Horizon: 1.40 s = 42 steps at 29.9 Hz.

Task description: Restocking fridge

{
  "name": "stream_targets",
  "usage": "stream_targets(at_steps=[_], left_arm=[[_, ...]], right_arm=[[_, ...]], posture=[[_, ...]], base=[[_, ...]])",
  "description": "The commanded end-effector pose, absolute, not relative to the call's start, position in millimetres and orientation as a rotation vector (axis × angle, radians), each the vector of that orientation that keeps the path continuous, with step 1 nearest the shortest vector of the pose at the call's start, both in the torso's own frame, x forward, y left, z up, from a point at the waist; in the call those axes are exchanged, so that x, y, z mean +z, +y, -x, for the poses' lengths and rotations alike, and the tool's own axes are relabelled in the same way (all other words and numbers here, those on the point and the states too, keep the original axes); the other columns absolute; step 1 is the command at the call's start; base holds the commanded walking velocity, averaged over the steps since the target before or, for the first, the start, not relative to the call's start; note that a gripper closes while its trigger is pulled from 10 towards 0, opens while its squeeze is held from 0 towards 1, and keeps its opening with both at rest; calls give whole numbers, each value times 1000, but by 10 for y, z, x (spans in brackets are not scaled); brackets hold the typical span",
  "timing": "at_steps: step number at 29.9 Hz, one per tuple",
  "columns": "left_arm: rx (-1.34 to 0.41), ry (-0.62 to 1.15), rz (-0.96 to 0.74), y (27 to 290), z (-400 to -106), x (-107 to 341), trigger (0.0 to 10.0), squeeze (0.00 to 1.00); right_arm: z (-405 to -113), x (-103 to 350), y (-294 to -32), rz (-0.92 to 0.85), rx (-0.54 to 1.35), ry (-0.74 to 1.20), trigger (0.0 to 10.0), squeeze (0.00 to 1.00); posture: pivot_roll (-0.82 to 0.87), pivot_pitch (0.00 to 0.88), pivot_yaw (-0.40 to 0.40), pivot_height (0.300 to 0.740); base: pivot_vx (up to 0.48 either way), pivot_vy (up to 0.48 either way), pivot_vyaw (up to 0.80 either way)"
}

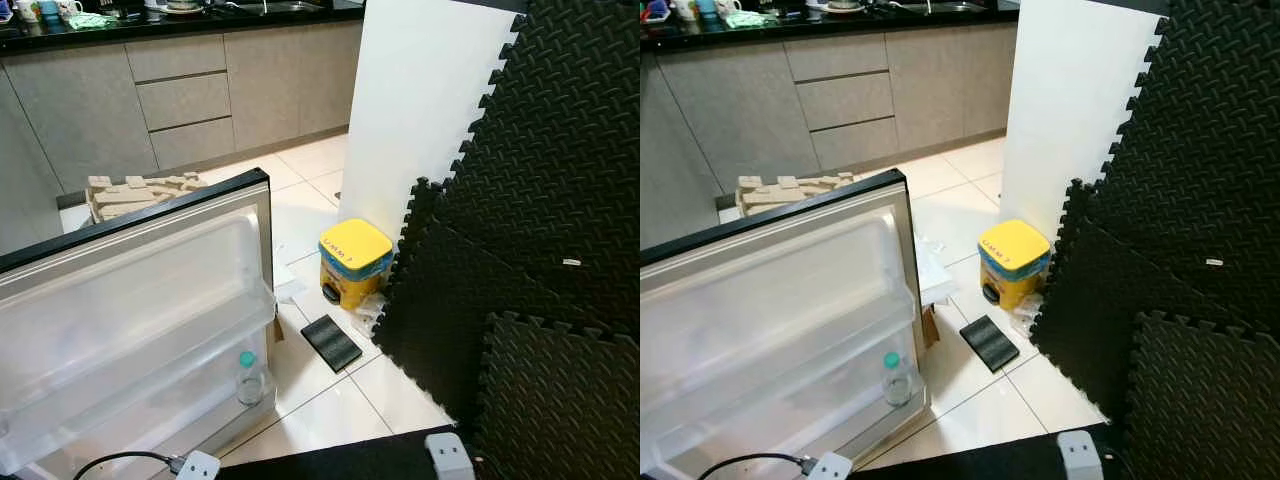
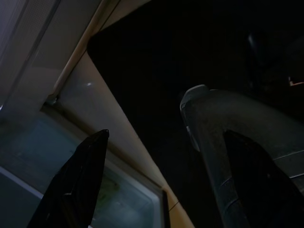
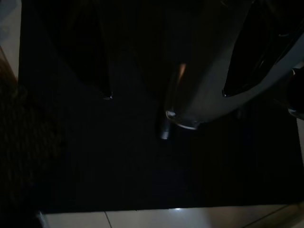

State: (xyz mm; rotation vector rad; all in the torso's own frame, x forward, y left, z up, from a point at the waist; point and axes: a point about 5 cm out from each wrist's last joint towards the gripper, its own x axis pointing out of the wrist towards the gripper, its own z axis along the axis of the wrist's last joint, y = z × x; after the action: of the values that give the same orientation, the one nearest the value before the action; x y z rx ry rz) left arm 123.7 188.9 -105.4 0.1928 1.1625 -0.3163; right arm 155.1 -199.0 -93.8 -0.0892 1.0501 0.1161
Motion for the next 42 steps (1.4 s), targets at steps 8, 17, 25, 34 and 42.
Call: stream_targets(at_steps=[8, 17, 25, 34, 42], left_arm=[[-357, 1247, -302, 1880, -1084, -1113, 10000, 0], [-319, 1245, -262, 1842, -1117, -1111, 10000, 0], [-312, 1249, -252, 1837, -1108, -1114, 10000, 0], [-329, 1261, -239, 1834, -1084, -1119, 10000, 0], [-334, 1270, -223, 1822, -1054, -1128, 10000, 0]], right_arm=[[-1534, -951, -1991, 113, 101, 1070, 10000, 0], [-1397, -982, -2124, 120, 34, 1106, 10000, 0], [-1377, -985, -2147, 124, 28, 1112, 10000, 0], [-1393, -979, -2144, 125, 38, 1108, 10000, 0], [-1374, -985, -2145, 125, 44, 1115, 10000, 0]], posture=[[125, 0, -12, 740], [111, 0, -11, 740], [109, 0, -10, 740], [111, 0, -9, 740], [109, 0, -14, 740]], base=[[0, 0, 0], [0, 0, 0], [0, 0, 0], [0, -56, 0], [0, -304, 0]])
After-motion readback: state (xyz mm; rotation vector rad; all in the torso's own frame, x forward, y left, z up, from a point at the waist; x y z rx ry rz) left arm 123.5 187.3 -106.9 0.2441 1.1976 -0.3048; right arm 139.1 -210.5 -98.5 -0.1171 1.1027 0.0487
